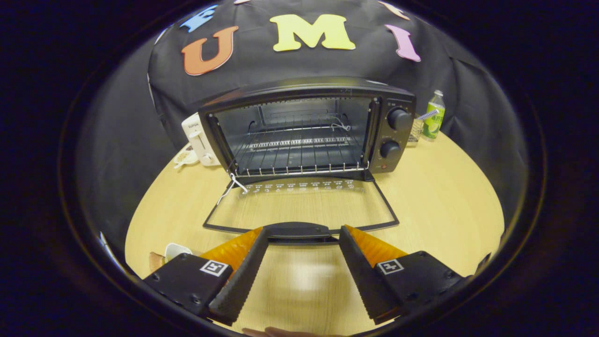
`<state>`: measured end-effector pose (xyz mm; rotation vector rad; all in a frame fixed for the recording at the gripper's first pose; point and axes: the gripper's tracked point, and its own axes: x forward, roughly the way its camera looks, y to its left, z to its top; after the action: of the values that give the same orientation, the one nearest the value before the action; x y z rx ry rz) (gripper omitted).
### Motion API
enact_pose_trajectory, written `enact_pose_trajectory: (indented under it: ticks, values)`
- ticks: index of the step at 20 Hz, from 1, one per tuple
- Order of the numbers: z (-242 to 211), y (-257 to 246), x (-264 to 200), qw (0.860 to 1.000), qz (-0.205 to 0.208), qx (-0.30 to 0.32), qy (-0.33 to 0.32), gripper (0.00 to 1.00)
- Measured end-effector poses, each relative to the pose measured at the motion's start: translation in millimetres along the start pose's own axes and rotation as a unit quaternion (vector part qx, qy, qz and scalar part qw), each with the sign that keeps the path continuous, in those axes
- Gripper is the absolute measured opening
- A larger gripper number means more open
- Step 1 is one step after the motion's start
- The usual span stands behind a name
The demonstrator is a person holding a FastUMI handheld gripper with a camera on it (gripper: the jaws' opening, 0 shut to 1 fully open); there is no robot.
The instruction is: Open the toaster oven, put the food inside, and close the toaster oven door.
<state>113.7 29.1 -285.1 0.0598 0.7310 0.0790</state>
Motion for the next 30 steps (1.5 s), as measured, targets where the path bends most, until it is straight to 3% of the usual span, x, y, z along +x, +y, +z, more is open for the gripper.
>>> enact_pose_trajectory:
  ticks: [6,13,19,22,30]
  values:
    - [3.8,17.0,-28.8,0.998,0.059,0.034,0.007,0.99]
    - [-0.9,60.6,-79.0,0.985,0.16,0.048,0.047,0.99]
    - [-34.6,103.5,-108.8,0.95,0.255,0.074,0.163,0.97]
    - [-48.9,122.7,-115.8,0.935,0.278,0.077,0.207,0.95]
    - [-71.8,142.7,-102.4,0.923,0.279,0.044,0.261,0.76]
